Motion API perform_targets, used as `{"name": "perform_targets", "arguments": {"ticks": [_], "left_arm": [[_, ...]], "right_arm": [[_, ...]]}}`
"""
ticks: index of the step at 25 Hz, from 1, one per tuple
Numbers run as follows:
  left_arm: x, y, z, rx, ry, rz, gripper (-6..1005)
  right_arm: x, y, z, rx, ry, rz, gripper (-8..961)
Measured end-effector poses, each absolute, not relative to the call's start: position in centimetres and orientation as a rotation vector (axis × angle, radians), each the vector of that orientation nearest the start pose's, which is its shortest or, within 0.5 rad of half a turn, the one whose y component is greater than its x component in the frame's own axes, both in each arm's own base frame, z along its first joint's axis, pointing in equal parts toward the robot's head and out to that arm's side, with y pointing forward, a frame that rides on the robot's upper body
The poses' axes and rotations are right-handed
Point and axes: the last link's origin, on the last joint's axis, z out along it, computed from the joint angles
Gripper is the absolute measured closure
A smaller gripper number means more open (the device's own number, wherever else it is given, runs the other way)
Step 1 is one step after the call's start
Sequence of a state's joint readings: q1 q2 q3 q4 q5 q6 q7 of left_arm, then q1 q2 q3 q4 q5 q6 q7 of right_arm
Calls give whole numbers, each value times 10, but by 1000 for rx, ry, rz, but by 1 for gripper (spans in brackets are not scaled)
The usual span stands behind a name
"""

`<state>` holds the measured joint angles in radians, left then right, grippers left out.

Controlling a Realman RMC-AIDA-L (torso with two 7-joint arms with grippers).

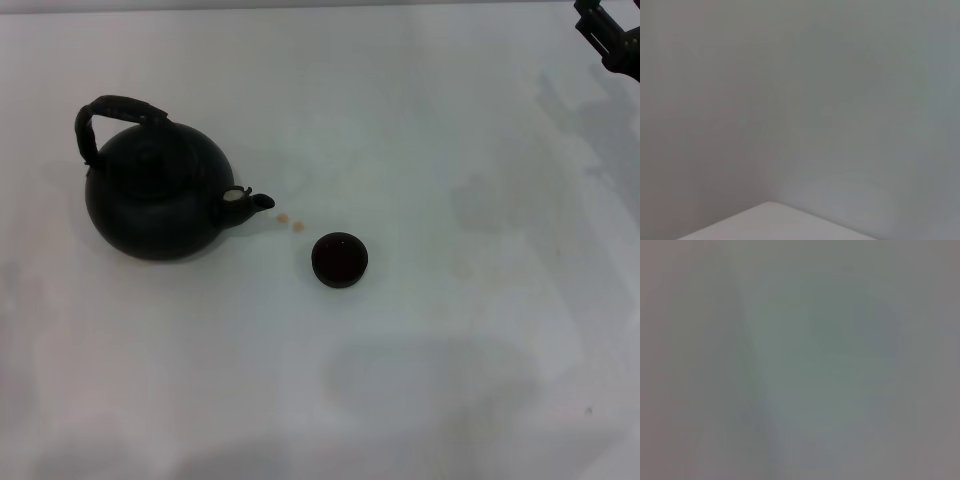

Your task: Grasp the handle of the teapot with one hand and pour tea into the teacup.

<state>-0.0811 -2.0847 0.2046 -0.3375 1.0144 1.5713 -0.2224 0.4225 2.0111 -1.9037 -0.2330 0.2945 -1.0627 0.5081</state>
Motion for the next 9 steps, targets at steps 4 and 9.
{"name": "perform_targets", "arguments": {"ticks": [4,9], "left_arm": [[-395,161,-16,-1140,-874,-707,495],[-393,172,-23,-1200,-896,-699,495]], "right_arm": [[327,350,5,-1690,690,836,95],[327,350,5,-1699,652,810,95]]}}
